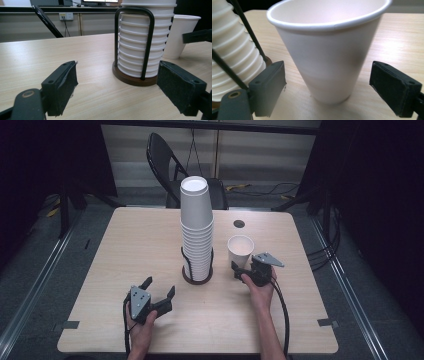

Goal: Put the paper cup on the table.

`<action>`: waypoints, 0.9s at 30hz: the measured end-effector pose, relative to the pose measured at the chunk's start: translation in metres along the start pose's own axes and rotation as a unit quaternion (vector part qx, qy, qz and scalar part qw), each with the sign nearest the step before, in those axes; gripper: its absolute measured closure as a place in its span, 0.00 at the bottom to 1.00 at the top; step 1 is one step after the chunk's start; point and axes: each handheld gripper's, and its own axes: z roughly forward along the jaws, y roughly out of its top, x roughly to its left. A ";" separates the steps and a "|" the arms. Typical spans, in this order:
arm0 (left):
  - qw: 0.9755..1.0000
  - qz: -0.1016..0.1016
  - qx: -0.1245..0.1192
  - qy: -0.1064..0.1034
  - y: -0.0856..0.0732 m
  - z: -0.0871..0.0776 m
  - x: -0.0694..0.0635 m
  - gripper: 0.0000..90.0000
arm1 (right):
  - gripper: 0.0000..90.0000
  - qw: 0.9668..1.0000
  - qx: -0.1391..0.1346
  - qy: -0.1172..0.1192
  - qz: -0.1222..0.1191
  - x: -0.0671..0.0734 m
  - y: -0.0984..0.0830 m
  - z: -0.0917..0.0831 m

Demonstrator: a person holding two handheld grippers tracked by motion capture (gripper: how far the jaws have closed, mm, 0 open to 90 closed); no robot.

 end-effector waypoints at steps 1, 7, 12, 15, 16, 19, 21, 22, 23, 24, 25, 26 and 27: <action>1.000 -0.002 0.001 0.001 0.000 0.000 0.000 0.19 | 0.16 1.000 -0.007 0.000 0.004 0.000 0.000 -0.004; 1.000 -0.007 -0.001 0.001 0.000 0.000 0.000 0.19 | 0.15 1.000 -0.025 -0.008 0.014 0.000 -0.003 -0.022; 1.000 -0.009 -0.001 0.000 0.000 0.000 0.000 0.19 | 0.17 0.999 -0.031 0.003 0.014 0.006 -0.007 -0.033; 1.000 -0.010 -0.001 0.001 0.000 0.000 0.001 0.19 | 0.17 1.000 -0.028 0.003 0.003 0.012 -0.009 -0.038; 1.000 -0.008 -0.002 0.003 0.000 0.000 0.001 0.19 | 0.17 1.000 -0.031 0.004 0.003 0.015 -0.010 -0.040; 1.000 -0.010 -0.003 0.004 0.000 0.000 0.001 0.19 | 0.17 0.999 -0.041 -0.003 -0.003 0.022 -0.013 -0.047; 1.000 -0.012 -0.002 0.000 0.000 0.000 0.001 0.19 | 0.16 0.999 -0.042 0.001 -0.001 0.025 -0.017 -0.050; 1.000 -0.013 -0.002 0.000 0.000 0.000 0.001 0.19 | 0.16 0.999 -0.041 -0.001 -0.004 0.027 -0.019 -0.051; 1.000 -0.013 -0.002 0.000 0.000 0.000 0.001 0.19 | 0.16 0.999 -0.045 -0.001 -0.004 0.030 -0.021 -0.053; 1.000 -0.011 -0.002 0.003 0.000 0.000 0.002 0.19 | 0.16 0.999 -0.049 -0.003 -0.005 0.031 -0.023 -0.055; 1.000 -0.012 -0.002 0.002 0.000 0.000 0.001 0.19 | 0.16 0.999 -0.049 -0.005 -0.005 0.033 -0.024 -0.057; 1.000 -0.011 -0.001 0.002 0.000 0.000 0.002 0.19 | 0.16 0.999 -0.053 -0.004 -0.002 0.034 -0.026 -0.059; 1.000 -0.013 -0.003 0.003 0.000 0.000 0.002 0.19 | 0.16 0.998 -0.060 -0.004 0.003 0.036 -0.028 -0.061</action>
